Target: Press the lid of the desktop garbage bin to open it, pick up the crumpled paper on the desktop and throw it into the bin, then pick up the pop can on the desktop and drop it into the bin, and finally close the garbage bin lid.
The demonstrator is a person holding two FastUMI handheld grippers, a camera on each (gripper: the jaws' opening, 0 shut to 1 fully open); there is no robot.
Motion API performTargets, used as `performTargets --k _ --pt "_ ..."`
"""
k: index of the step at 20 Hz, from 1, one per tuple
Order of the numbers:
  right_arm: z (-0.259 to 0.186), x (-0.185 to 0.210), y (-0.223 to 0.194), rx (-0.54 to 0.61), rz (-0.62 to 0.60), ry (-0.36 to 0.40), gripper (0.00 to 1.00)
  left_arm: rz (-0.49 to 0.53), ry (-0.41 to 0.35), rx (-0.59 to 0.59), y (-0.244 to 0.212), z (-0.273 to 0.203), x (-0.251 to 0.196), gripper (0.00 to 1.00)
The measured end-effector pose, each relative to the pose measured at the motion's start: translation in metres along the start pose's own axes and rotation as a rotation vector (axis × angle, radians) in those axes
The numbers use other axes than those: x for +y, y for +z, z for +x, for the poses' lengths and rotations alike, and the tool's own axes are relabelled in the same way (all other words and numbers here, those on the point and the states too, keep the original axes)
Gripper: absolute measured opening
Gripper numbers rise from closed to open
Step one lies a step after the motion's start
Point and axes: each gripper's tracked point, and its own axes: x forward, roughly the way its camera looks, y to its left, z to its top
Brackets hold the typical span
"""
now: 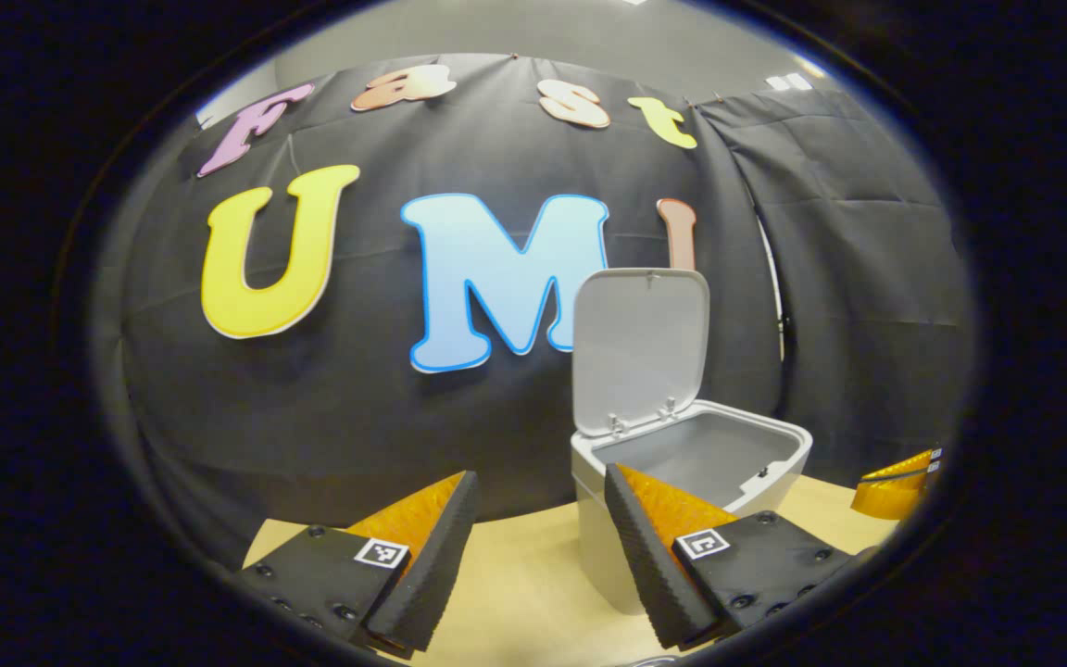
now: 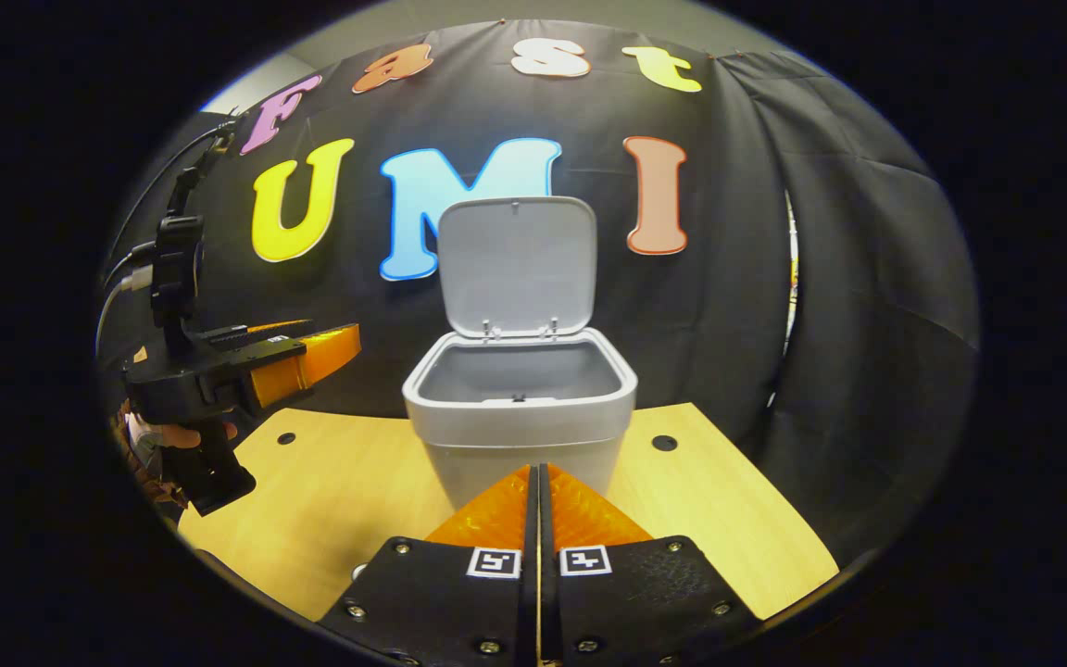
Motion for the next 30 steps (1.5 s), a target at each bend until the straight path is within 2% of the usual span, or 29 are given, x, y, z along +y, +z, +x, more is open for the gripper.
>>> performTargets --k 4,9,10,11,12,13,14,15,16,19,30 --pt "0.004 0.034 -0.015 0.034 -0.020 0.095 0.01 -0.014 0.080 0.010 -0.003 -0.022 0.036 0.96" --pt "0.004 0.069 -0.037 0.093 -0.046 0.207 0.05 -0.031 0.135 0.014 -0.010 -0.046 0.063 0.96" --pt "0.003 0.075 -0.040 0.104 -0.050 0.227 0.15 -0.034 0.141 0.014 -0.010 -0.050 0.065 0.90" --pt "0.002 0.081 -0.044 0.114 -0.055 0.244 0.20 -0.035 0.147 0.013 -0.009 -0.052 0.069 0.90" --pt "0.002 0.086 -0.047 0.122 -0.061 0.261 0.34 -0.036 0.152 0.012 -0.009 -0.054 0.071 0.90" --pt "0.002 0.091 -0.049 0.129 -0.070 0.269 0.41 -0.037 0.157 0.011 -0.009 -0.056 0.073 0.90" --pt "0.002 0.096 -0.051 0.135 -0.076 0.286 0.52 -0.037 0.159 0.010 -0.008 -0.057 0.075 0.96" --pt "0.002 0.100 -0.056 0.143 -0.083 0.300 0.50 -0.038 0.163 0.009 -0.009 -0.057 0.076 0.96" --pt "0.001 0.105 -0.059 0.151 -0.090 0.315 0.58 -0.038 0.165 0.008 -0.009 -0.058 0.078 0.96" --pt "0.004 0.114 -0.075 0.187 -0.123 0.346 0.97 -0.043 0.173 0.006 -0.010 -0.059 0.081 0.96" --pt "0.018 0.143 -0.136 0.320 -0.219 0.420 0.98 -0.052 0.221 0.024 -0.022 -0.070 0.108 0.96"
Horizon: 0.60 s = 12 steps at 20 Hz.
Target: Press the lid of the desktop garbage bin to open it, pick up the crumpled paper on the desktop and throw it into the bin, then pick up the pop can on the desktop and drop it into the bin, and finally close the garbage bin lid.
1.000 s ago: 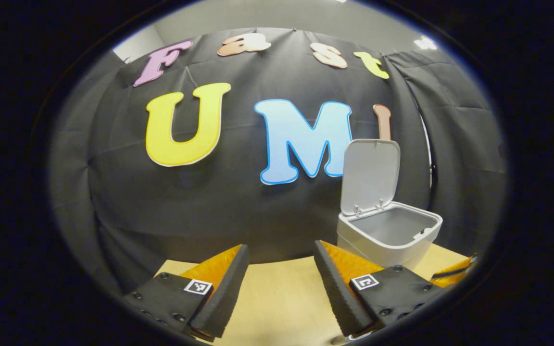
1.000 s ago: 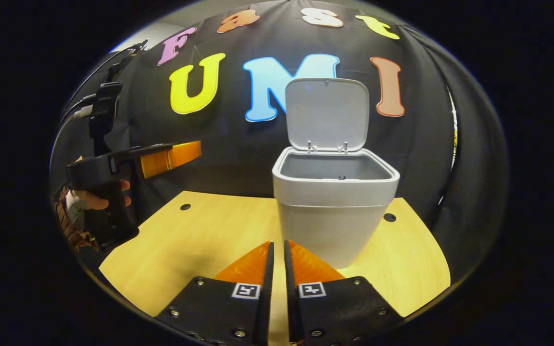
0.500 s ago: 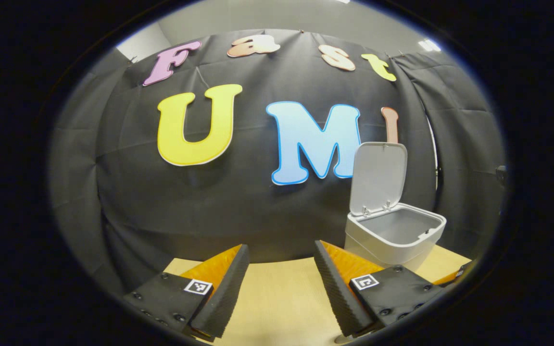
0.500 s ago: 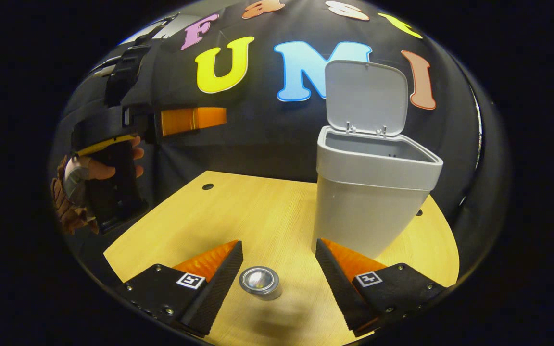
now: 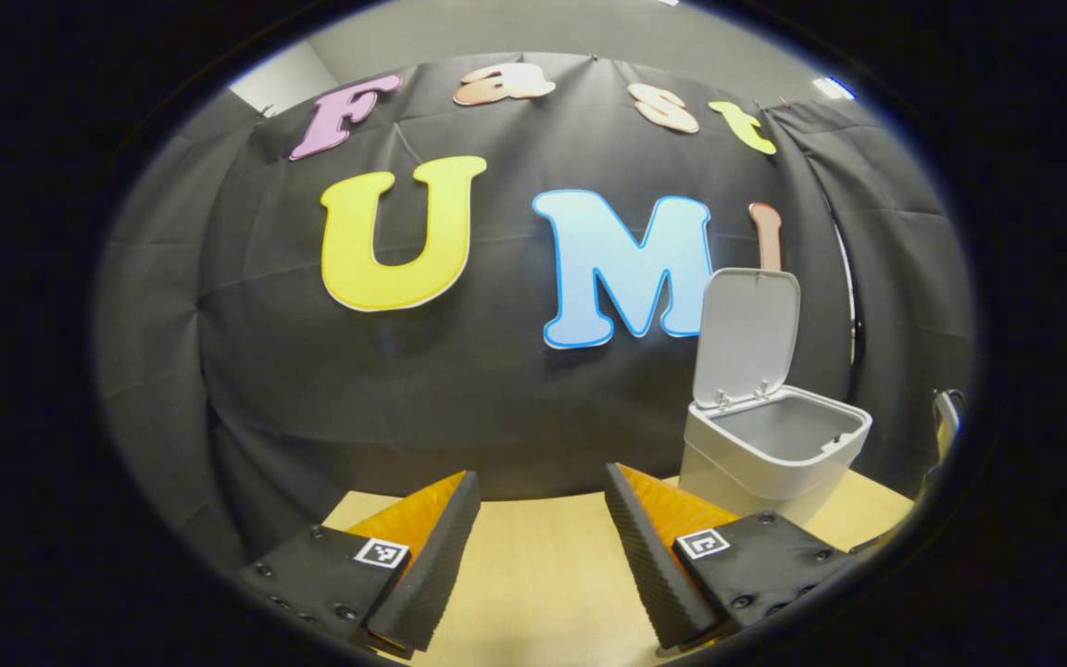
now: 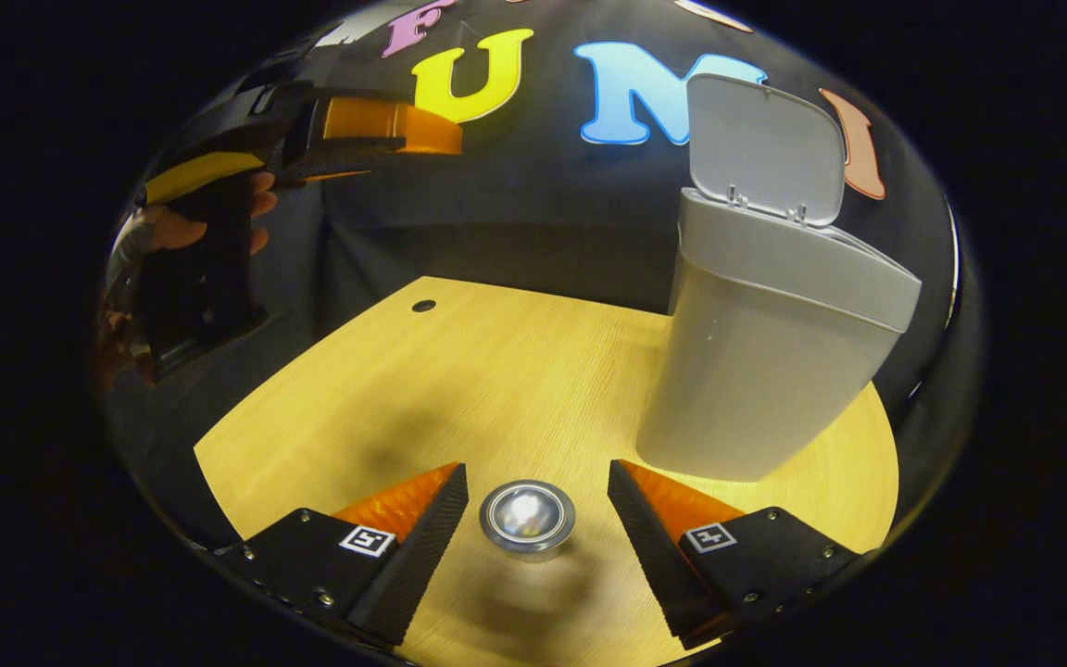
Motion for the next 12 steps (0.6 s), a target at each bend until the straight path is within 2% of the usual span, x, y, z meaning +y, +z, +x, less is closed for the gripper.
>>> performTargets --k 1,2,12 --pt "0.004 0.001 -0.005 0.013 -0.008 0.002 0.98 -0.001 0.006 0.002 -0.001 -0.001 0.003 0.96" --pt "0.008 0.001 -0.009 0.026 -0.015 0.005 0.98 -0.001 0.012 0.005 -0.002 -0.002 0.007 0.90" --pt "0.031 0.006 -0.034 0.109 -0.066 0.022 0.98 -0.005 0.054 0.021 -0.013 -0.007 0.031 0.90"
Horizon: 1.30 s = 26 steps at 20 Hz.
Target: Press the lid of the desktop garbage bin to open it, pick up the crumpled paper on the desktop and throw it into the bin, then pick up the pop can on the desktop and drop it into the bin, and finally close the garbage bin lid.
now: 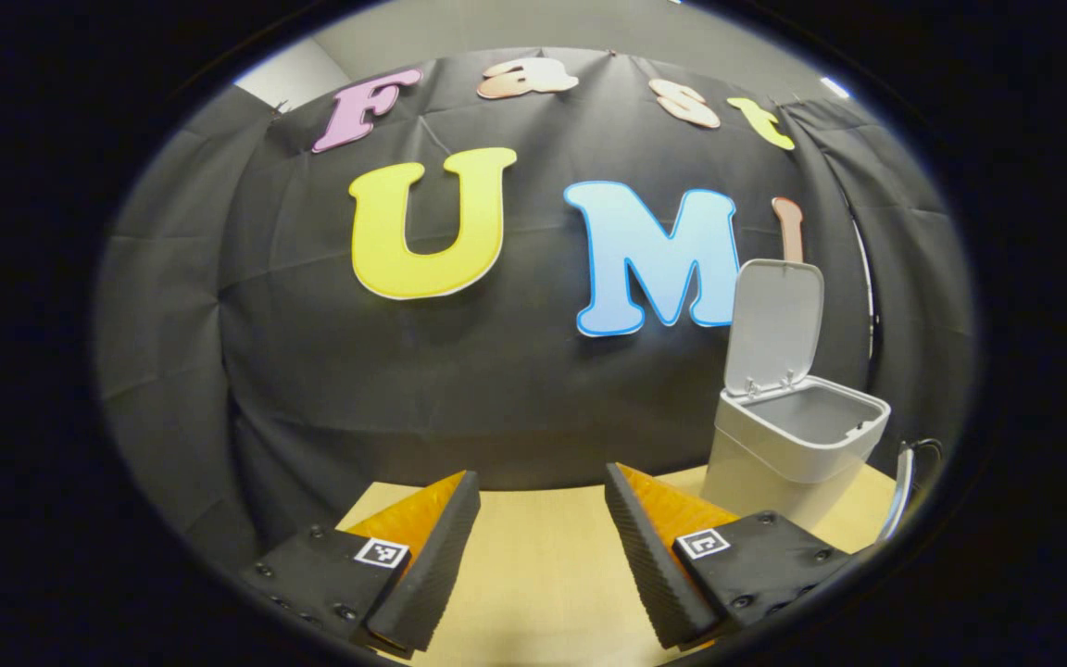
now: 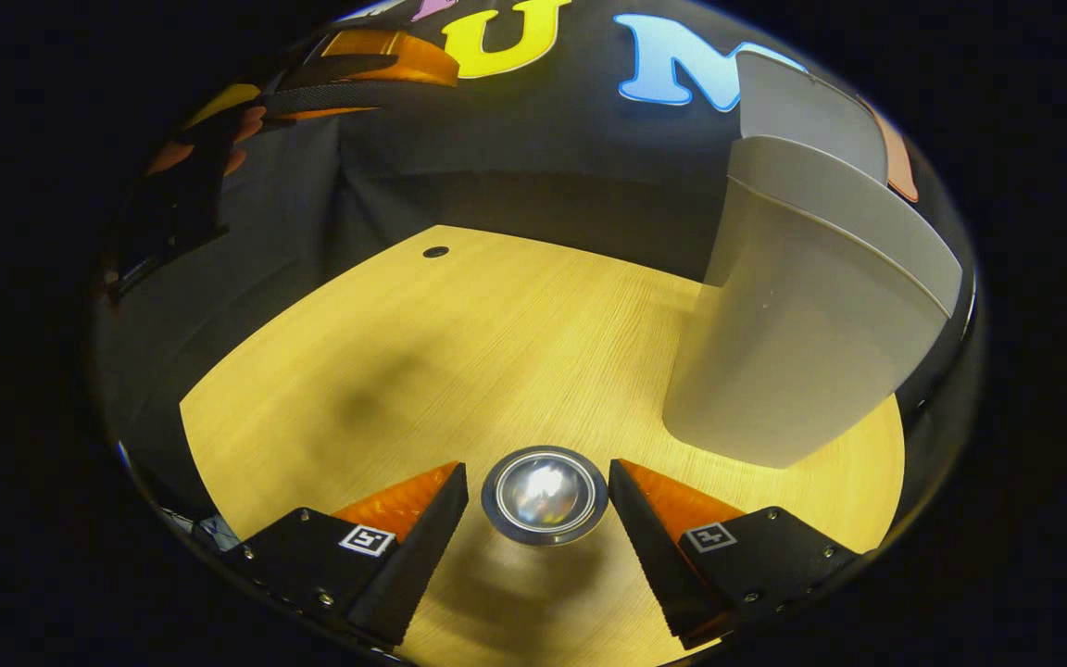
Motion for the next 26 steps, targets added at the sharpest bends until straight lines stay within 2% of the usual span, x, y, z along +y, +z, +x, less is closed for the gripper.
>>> performTargets --k 2,3,4,10,17,18,26 --pt "0.003 -0.004 -0.002 0.012 -0.006 -0.004 0.97 -0.001 -0.001 0.001 -0.001 0.001 0.000 0.90" --pt "0.003 -0.003 -0.002 0.010 -0.005 -0.001 0.87 -0.001 -0.002 0.002 0.000 0.001 -0.001 0.90" --pt "0.001 -0.003 -0.002 0.016 -0.008 0.001 0.85 -0.002 -0.005 0.002 -0.001 0.001 -0.002 0.90" --pt "-0.015 -0.011 0.020 -0.048 0.016 -0.012 0.84 -0.005 -0.021 0.003 -0.002 0.005 -0.010 0.90" --pt "-0.049 -0.031 0.081 -0.190 0.033 -0.048 0.84 -0.016 -0.030 0.007 -0.003 0.006 -0.016 0.90" --pt "-0.055 -0.033 0.092 -0.217 0.029 -0.054 0.84 -0.017 -0.031 0.007 -0.003 0.006 -0.017 0.96" --pt "-0.114 -0.050 0.177 -0.436 0.036 -0.089 0.83 -0.024 -0.035 0.010 -0.004 0.006 -0.022 0.96"
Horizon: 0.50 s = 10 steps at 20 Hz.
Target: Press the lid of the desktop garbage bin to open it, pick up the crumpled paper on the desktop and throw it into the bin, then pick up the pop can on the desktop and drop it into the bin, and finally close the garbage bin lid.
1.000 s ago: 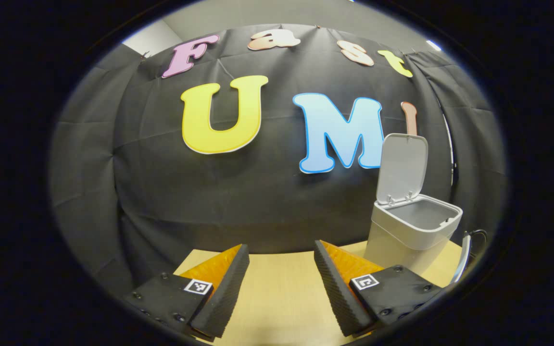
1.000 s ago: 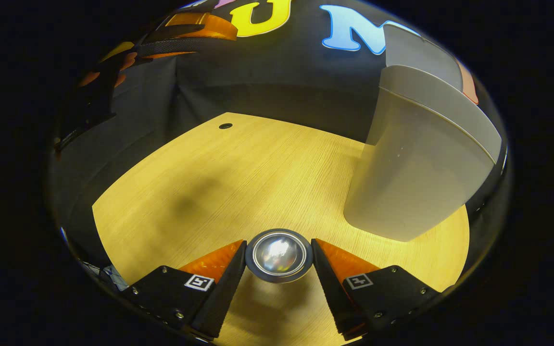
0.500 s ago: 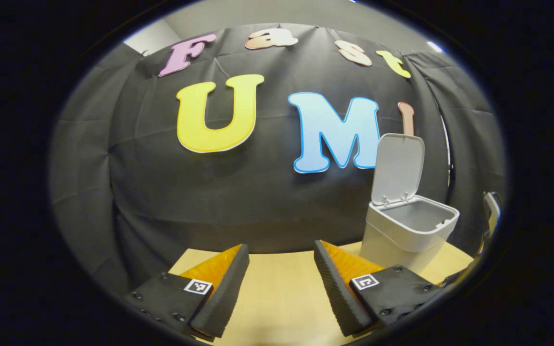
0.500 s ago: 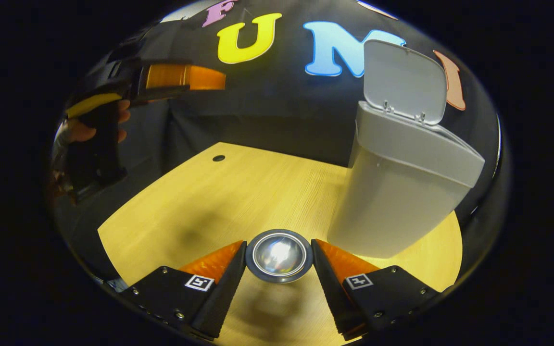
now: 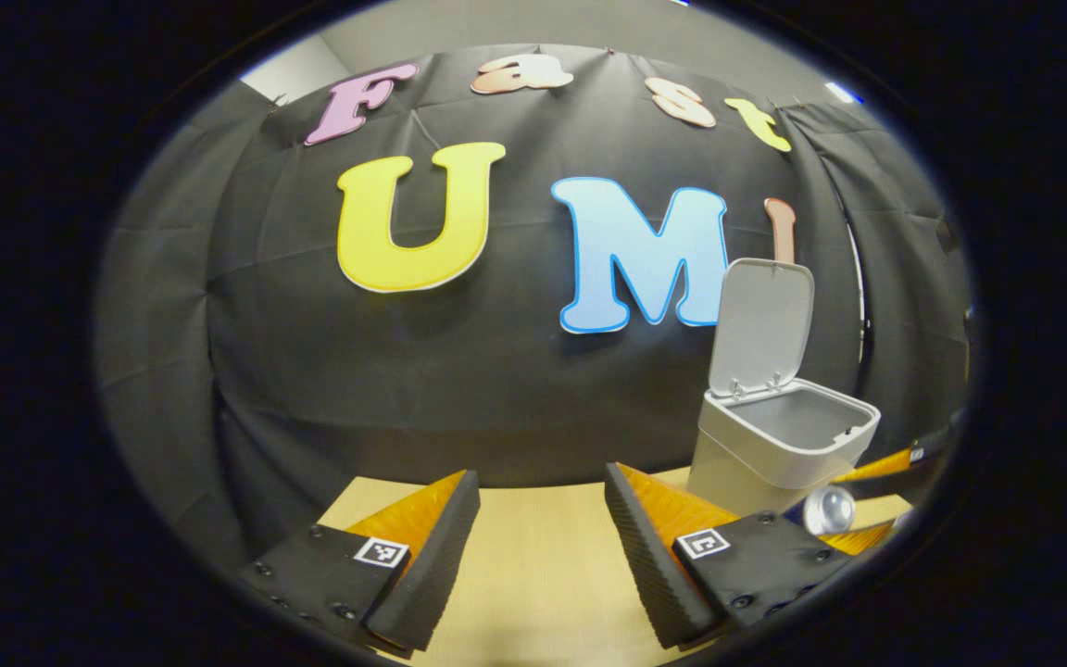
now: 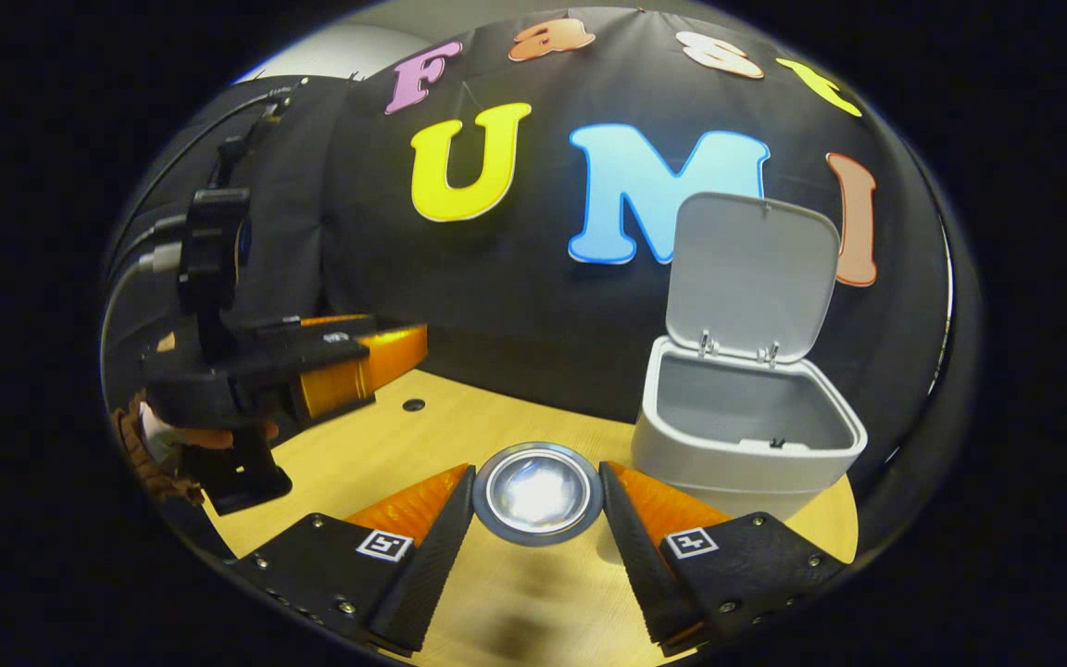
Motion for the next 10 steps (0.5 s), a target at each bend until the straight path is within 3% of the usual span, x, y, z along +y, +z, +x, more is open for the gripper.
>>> performTargets --k 6,10 --pt "-0.010 -0.021 0.076 -0.161 0.012 -0.047 0.83 0.002 0.001 0.002 -0.001 0.000 0.000 0.96" --pt "-0.017 -0.051 0.113 -0.248 0.015 -0.121 0.83 0.001 0.002 0.005 -0.002 0.001 0.000 0.96"
